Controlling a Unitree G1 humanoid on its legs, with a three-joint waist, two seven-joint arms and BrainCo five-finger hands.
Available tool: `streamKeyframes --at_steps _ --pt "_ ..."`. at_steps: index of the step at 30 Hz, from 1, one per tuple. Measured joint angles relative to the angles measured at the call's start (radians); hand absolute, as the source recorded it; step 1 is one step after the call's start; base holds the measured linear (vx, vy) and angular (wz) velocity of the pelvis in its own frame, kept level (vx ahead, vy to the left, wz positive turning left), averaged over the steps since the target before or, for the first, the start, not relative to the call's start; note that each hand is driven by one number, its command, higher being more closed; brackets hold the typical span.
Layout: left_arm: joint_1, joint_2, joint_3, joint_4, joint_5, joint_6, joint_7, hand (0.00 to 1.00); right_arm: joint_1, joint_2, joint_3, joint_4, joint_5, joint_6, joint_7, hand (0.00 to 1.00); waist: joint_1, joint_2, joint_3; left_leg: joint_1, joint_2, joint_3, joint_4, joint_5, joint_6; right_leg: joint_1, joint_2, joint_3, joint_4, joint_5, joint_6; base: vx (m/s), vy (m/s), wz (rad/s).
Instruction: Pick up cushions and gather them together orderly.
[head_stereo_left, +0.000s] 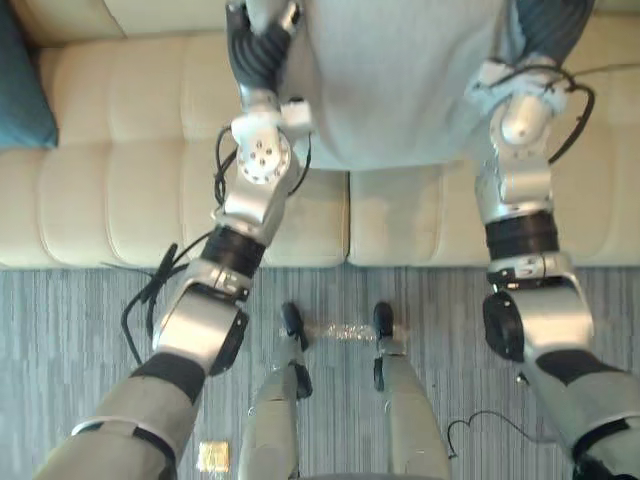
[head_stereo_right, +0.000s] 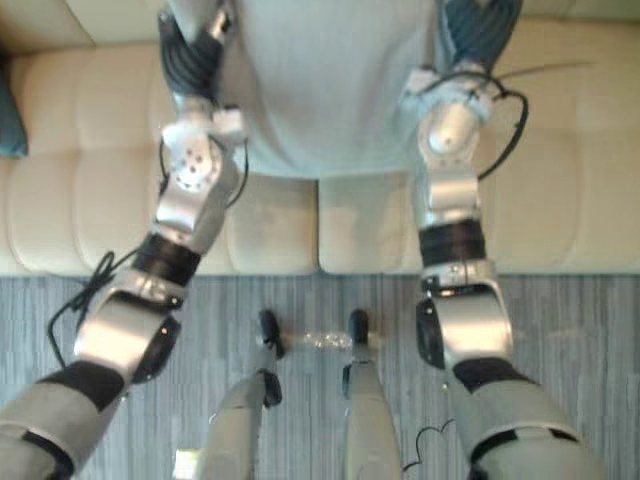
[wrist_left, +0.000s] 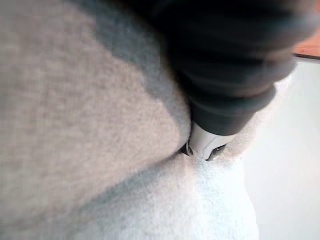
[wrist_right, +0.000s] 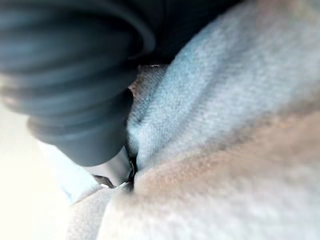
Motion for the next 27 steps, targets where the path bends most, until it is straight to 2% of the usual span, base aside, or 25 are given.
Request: streamKeyframes --at_steps 2,4,5,10,16,17,19,20,21,23,27 --pt "-0.05 0.002 0.017 0.024 0.0 0.012 0.001 1.0 -0.055 -0.002 -0.003 0.034 0.018 0.003 -0.007 1.0 -0.001 0.006 0.034 -0.015 0.002 -0.013 -0.007 0.012 -0.012 -0.018 0.0 -0.008 0.006 -0.001 -0.001 -0.01 -0.038 0.12" --pt "-0.064 0.004 0.018 0.026 0.0 0.013 0.004 1.0 -0.071 -0.007 -0.002 0.035 0.026 0.003 -0.01 1.0 0.0 0.007 0.036 -0.034 0.002 -0.025 -0.019 0.027 -0.03 -0.045 -0.001 -0.012 0.019 -0.006 -0.007 0.0 -0.041 0.09" --pt "-0.074 0.005 0.018 0.027 0.0 0.013 0.011 0.0 -0.08 -0.015 0.0 0.035 0.03 0.003 -0.014 0.0 0.002 0.007 0.036 -0.046 0.002 -0.026 -0.021 0.034 -0.036 -0.063 -0.001 -0.013 0.029 -0.009 -0.008 0.01 -0.047 0.15" --pt "-0.142 0.005 0.057 0.062 0.0 0.012 0.022 0.0 -0.158 -0.059 0.027 0.057 0.035 0.002 -0.052 0.0 0.005 0.011 0.038 -0.141 -0.003 -0.05 -0.053 0.101 -0.071 -0.201 -0.01 -0.036 0.127 -0.046 -0.03 0.0 -0.066 0.24" --pt "-0.149 0.011 0.068 0.105 -0.005 -0.017 -0.008 0.0 -0.19 -0.106 0.07 0.101 0.12 -0.026 -0.04 0.0 0.01 0.012 0.039 -0.182 0.006 -0.049 -0.064 0.105 -0.073 -0.27 -0.007 -0.054 0.183 -0.061 -0.042 0.0 -0.063 0.07" --pt "-0.149 0.02 0.068 0.128 -0.041 -0.025 -0.051 0.0 -0.19 -0.127 0.074 0.132 0.181 -0.032 -0.022 0.0 0.009 0.012 0.039 -0.183 0.007 -0.048 -0.064 0.099 -0.079 -0.27 -0.008 -0.056 0.183 -0.061 -0.042 0.0 -0.048 0.03" --pt "-0.148 0.041 0.068 0.145 -0.061 -0.025 -0.085 0.0 -0.189 -0.146 0.076 0.161 0.222 -0.033 -0.001 0.0 0.008 0.012 0.039 -0.184 0.007 -0.047 -0.065 0.083 -0.084 -0.271 -0.008 -0.056 0.183 -0.061 -0.042 0.01 -0.046 0.02" --pt "-0.143 0.075 0.074 0.163 -0.104 -0.023 -0.141 0.0 -0.188 -0.177 0.077 0.203 0.308 -0.028 0.036 0.0 0.008 0.012 0.039 -0.184 0.008 -0.046 -0.065 0.081 -0.077 -0.271 -0.008 -0.056 0.182 -0.06 -0.041 0.02 -0.051 0.0" --pt "-0.139 0.093 0.085 0.172 -0.122 -0.022 -0.164 0.0 -0.187 -0.195 0.078 0.231 0.354 -0.022 0.055 0.0 0.008 0.012 0.039 -0.184 0.008 -0.046 -0.065 0.086 -0.069 -0.271 -0.009 -0.055 0.182 -0.06 -0.041 0.02 -0.055 0.0" --pt "-0.116 0.137 0.107 0.181 -0.143 -0.006 -0.187 0.0 -0.174 -0.23 0.078 0.266 0.423 -0.011 0.083 0.0 0.007 0.012 0.039 -0.185 0.008 -0.045 -0.065 0.098 -0.056 -0.27 -0.009 -0.055 0.179 -0.06 -0.041 0.02 -0.048 -0.01" --pt "-0.026 0.204 0.2 0.203 -0.202 0.015 -0.222 0.0 -0.126 -0.317 0.068 0.297 0.576 -0.009 0.126 0.0 0.004 0.012 0.039 -0.181 0.01 -0.044 -0.065 0.099 -0.055 -0.264 -0.007 -0.057 0.172 -0.06 -0.041 0.02 -0.074 -0.02"
